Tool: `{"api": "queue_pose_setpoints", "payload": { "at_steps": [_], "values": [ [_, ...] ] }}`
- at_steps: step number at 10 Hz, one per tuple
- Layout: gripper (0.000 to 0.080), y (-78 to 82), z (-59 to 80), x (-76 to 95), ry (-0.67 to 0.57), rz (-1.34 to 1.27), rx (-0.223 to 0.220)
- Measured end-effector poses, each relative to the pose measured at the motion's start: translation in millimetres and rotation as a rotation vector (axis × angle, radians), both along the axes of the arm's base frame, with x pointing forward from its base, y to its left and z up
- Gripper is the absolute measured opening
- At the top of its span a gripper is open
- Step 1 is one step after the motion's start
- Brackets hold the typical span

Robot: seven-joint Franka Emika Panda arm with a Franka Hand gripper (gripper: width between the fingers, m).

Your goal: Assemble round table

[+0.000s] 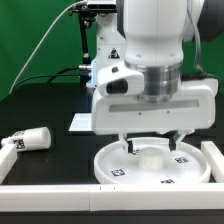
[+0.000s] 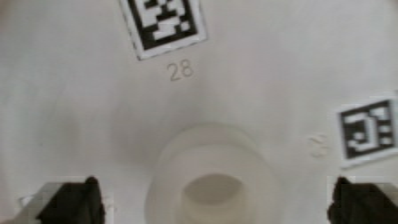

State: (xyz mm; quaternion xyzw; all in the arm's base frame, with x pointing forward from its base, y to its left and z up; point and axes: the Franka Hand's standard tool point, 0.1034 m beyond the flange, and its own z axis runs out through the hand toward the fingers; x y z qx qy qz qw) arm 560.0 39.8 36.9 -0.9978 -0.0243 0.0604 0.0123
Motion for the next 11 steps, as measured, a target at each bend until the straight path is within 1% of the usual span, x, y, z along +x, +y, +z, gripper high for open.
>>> {"api": "queue_pose_setpoints", "payload": {
  "at_steps": [1,2,3,4,7,8,9,10,11],
  "values": [
    [0.0647,-2.5,11.0,-3.3,0.004,0.000,0.007],
    [0.0647,-13.2,22.5,-6.6,0.019,0.027,0.020],
    [0.0647,-26.6,32.7,-8.0,0.029,0.007,0.024],
    [0.0649,-25.5,34.1,-7.4,0.028,-0.024,0.019],
    [0.0649,-25.9,29.0,-9.0,0.033,0.002,0.021],
    [0.0649,-30.2,17.8,-12.4,0.036,0.119,0.010],
    [0.0649,-38.7,11.7,-19.1,0.053,0.224,0.006],
    [0.0649,-46.6,15.8,-21.7,0.055,0.388,-0.031],
    [0.0649,-53.2,16.6,-27.6,0.056,0.512,-0.039]
  ]
}}
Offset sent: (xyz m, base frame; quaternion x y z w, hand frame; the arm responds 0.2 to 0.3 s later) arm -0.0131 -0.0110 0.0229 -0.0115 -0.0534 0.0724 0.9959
